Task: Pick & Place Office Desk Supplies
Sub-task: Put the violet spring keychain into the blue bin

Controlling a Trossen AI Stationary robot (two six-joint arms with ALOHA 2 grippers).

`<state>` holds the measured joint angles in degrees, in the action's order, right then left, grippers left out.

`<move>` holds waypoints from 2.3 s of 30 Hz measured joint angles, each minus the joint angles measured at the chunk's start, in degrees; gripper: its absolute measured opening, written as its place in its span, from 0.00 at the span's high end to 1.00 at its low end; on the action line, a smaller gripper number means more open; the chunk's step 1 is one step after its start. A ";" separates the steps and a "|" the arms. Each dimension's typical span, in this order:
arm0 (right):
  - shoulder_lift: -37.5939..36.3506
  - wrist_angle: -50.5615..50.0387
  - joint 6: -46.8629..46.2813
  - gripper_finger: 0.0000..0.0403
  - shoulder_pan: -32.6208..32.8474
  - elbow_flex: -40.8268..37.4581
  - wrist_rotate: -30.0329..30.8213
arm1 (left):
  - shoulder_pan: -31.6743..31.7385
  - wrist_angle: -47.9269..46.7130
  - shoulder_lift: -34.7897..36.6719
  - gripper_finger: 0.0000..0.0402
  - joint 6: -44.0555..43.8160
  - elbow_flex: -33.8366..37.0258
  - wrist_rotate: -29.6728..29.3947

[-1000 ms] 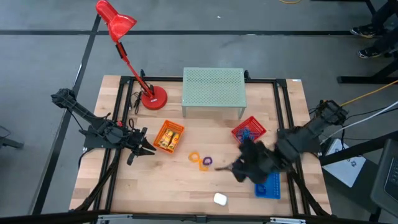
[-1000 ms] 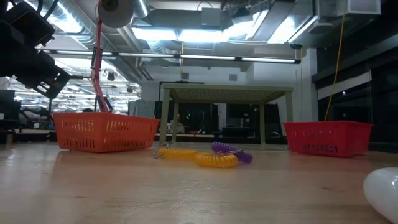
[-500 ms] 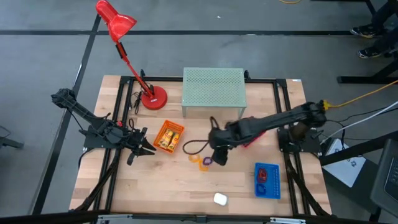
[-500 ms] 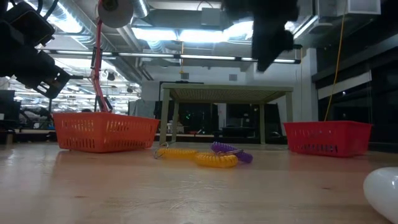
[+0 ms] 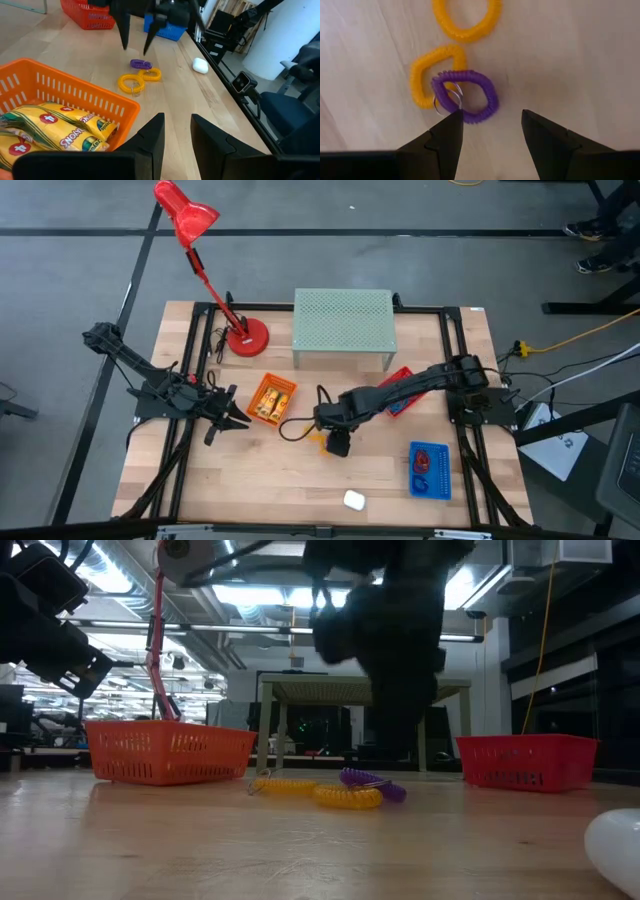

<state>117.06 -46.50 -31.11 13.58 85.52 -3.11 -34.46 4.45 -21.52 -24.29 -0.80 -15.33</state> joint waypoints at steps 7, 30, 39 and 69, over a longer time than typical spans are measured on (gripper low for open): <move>2.46 2.32 -2.75 0.50 0.00 0.00 -0.33 | 0.00 0.00 -0.02 0.77 0.00 0.00 0.00; 6.71 -0.59 -10.46 0.96 -0.78 0.42 5.84 | 0.01 0.00 0.00 0.77 0.02 0.00 0.00; -1.24 -2.59 -13.30 0.98 -0.92 -0.43 7.21 | 0.02 0.00 0.00 0.77 0.02 0.00 0.00; -41.16 -24.40 -92.39 0.99 41.47 -25.76 5.14 | 0.02 -0.22 0.00 0.77 0.00 0.00 0.07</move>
<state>75.90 -70.90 -123.49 55.06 59.75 2.04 -34.44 4.23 -21.52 -24.29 -0.80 -15.27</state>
